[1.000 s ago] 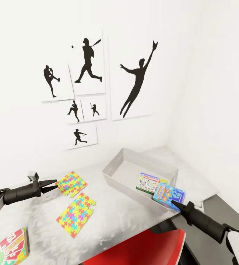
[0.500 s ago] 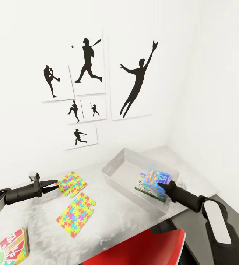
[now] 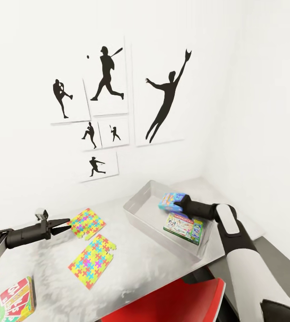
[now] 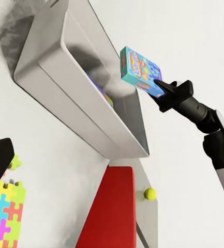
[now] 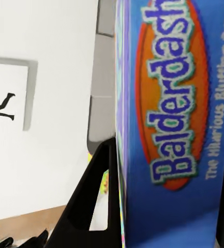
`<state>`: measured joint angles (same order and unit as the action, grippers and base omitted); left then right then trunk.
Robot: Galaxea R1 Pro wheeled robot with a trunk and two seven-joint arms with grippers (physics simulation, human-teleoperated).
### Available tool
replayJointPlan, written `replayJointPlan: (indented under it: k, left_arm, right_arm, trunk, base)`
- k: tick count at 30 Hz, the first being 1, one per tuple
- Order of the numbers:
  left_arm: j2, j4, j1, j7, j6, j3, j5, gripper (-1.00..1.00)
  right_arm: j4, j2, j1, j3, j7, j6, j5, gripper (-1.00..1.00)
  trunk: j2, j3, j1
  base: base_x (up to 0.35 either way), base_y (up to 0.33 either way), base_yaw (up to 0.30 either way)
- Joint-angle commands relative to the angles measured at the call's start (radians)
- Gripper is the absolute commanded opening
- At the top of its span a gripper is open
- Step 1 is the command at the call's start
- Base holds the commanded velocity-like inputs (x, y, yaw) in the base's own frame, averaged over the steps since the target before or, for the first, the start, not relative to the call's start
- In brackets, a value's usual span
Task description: Put all the toys in the child's room - the three board games (two on the bed and one on the table), the two jigsaw puzzles on the table, and the tennis ball on the table - inside the toy box on the table in the child's room.
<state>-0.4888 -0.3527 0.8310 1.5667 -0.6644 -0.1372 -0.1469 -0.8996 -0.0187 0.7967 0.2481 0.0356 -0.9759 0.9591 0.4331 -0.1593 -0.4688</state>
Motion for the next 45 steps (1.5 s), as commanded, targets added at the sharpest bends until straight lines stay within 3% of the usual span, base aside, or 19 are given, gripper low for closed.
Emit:
replayJointPlan:
  k: [1, 6, 12, 16, 22, 28, 33, 45]
  left_arm:
    - [-0.001, 0.000, 0.001, 0.004, -0.011, -0.001, 0.001, 1.00]
    - [-0.005, 0.000, 0.001, 0.004, -0.011, -0.001, 0.000, 1.00]
    - [-0.007, 0.000, 0.001, 0.004, -0.011, -0.002, -0.001, 1.00]
    - [-0.010, 0.000, 0.001, 0.004, -0.011, -0.003, -0.003, 1.00]
    - [-0.023, -0.005, 0.002, 0.004, -0.022, -0.006, -0.008, 1.00]
    - [-0.026, -0.020, 0.009, 0.004, -0.097, -0.009, -0.009, 1.00]
    - [-0.024, -0.131, 0.012, 0.004, -0.174, -0.007, -0.011, 1.00]
    - [-0.023, -0.172, 0.010, 0.004, -0.203, -0.012, -0.012, 1.00]
  right_arm:
    - [0.027, -0.001, 0.015, 0.004, 0.006, 0.012, 0.006, -1.00]
    - [0.174, -0.004, 0.081, 0.000, 0.010, 0.085, 0.003, -1.00]
    - [0.222, -0.025, 0.104, -0.001, 0.009, 0.114, 0.001, -1.00]
    - [0.226, -0.057, 0.106, -0.012, 0.005, 0.116, -0.002, -1.00]
    - [0.219, -0.077, 0.107, -0.083, -0.006, 0.121, -0.002, -1.00]
    - [0.217, -0.081, 0.107, -0.098, -0.016, 0.142, 0.000, -1.00]
    - [0.169, -0.079, 0.107, -0.103, -0.040, 0.149, 0.001, -1.00]
    - [0.144, -0.079, 0.106, -0.102, -0.048, 0.150, 0.004, -1.00]
  trunk:
    - [0.002, -0.002, -0.001]
    - [0.002, -0.002, -0.001]
    - [0.002, -0.002, -0.001]
    - [0.002, -0.002, -0.001]
    - [0.002, -0.002, -0.001]
    - [0.002, -0.002, -0.001]
    - [0.002, -0.002, -0.001]
    - [0.002, -0.003, -0.001]
  base:
    - [0.000, 0.000, 0.000]
    - [0.000, 0.000, 0.000]
    - [0.000, 0.000, 0.000]
    - [0.000, 0.000, 0.000]
    - [0.000, 0.000, 0.000]
    - [0.000, 0.000, 0.000]
    - [0.000, 0.000, 0.000]
    - [0.000, 0.000, 0.000]
